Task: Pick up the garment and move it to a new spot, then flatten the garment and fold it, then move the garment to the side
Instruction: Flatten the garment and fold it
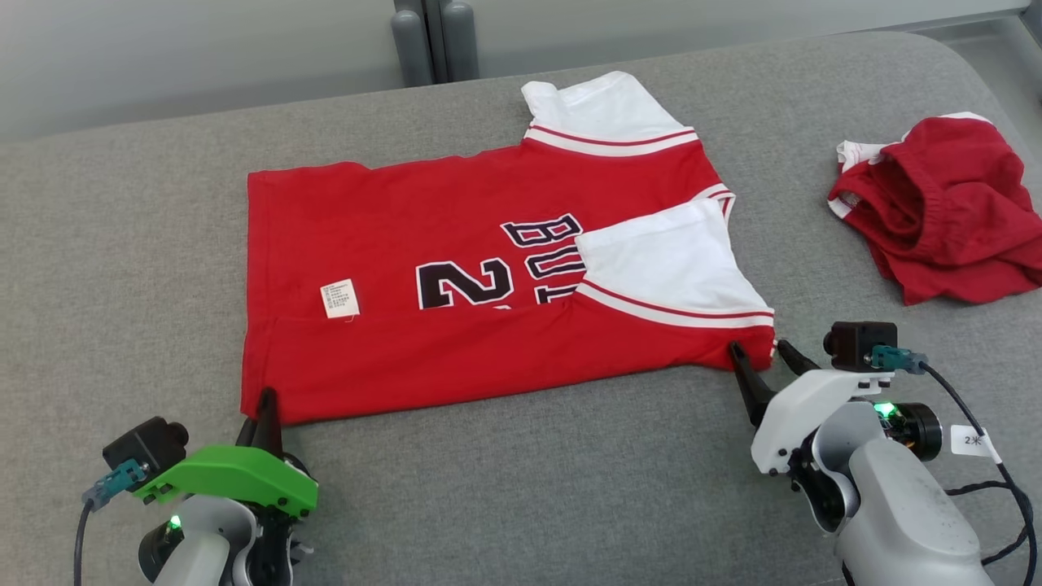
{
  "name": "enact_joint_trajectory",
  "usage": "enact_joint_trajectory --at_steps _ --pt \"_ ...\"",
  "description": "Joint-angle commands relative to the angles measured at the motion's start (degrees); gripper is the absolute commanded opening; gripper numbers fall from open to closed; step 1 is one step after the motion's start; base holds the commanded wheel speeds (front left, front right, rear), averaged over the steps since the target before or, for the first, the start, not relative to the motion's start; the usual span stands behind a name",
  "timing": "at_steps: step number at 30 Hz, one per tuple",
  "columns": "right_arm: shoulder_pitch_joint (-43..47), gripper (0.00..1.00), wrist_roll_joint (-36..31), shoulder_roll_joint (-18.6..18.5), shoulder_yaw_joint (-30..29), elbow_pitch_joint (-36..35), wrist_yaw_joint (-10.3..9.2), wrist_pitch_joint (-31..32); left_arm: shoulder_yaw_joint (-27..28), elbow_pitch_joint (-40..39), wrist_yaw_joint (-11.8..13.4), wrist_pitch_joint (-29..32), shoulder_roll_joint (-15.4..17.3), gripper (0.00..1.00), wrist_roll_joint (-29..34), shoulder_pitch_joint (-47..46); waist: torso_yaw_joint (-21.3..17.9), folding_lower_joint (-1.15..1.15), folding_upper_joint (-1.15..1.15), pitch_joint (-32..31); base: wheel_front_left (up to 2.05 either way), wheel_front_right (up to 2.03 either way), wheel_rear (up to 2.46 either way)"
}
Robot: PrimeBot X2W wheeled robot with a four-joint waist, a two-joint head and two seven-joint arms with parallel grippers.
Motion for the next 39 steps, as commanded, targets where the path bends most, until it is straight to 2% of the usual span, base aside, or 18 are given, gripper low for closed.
enact_joint_trajectory --at_steps 1,2,3,4,7,14,20,25,33,39 --pt "-0.89 1.0 -0.62 -0.19 -0.19 1.61 -0.01 0.06 0.09 -0.11 -0.19 -0.24 0.18 0.0 0.4 -0.6 0.6 0.0 0.0 -0.05 0.0 0.0 0.0" --pt "-1.44 0.98 -0.66 -0.19 -0.22 2.85 -0.01 0.25 0.03 -0.1 -0.26 -0.45 0.19 0.0 0.46 -0.53 0.78 0.0 0.0 -0.11 0.0 0.0 0.0" --pt "-1.73 0.53 -0.52 -0.19 -0.13 3.76 -0.01 0.49 -0.03 -0.11 -0.34 -0.62 0.21 0.0 0.54 -0.46 0.89 0.0 0.0 -0.18 0.0 0.0 0.0" --pt "-2.0 0.43 -0.19 -0.17 0.16 4.66 -0.01 0.39 -0.07 -0.14 -0.51 -0.81 0.18 0.0 0.62 -0.34 1.01 0.0 0.0 -0.3 0.0 0.0 0.0" --pt "-2.68 0.0 1.45 -0.15 0.96 6.13 -0.01 -0.33 -0.25 -0.17 -1.0 -1.25 0.2 0.0 0.65 0.17 1.13 0.0 0.0 -0.77 0.0 0.0 0.0" --pt "-4.21 0.0 4.48 -0.25 0.89 6.96 -0.04 -3.24 -0.49 -1.51 -2.44 -2.33 0.49 0.0 0.75 1.41 0.89 0.0 0.0 -2.97 0.0 0.0 0.0" --pt "-1.34 0.0 6.28 -0.24 -0.12 2.89 -0.04 -2.61 -1.16 -5.5 -2.27 -1.69 1.6 0.0 1.19 3.95 0.74 0.0 0.0 -5.76 0.0 0.0 0.0" --pt "5.63 0.0 7.38 -0.24 -1.47 -5.73 -0.04 0.58 -2.01 -11.59 -0.62 0.04 2.9 0.0 1.24 9.03 0.69 0.0 0.0 -7.41 0.0 0.0 0.0" --pt "23.53 0.0 7.84 -0.24 -4.79 -24.14 -0.04 8.15 -2.28 -21.26 4.39 2.47 4.35 0.0 -0.35 20.91 0.58 0.0 0.0 -7.86 0.0 0.0 0.0" --pt "30.86 0.0 7.99 -0.26 -6.63 -30.34 -0.04 11.19 -1.86 -23.17 6.71 3.62 4.62 0.0 -1.7 24.97 0.25 0.0 0.0 -7.47 0.0 0.0 0.0"
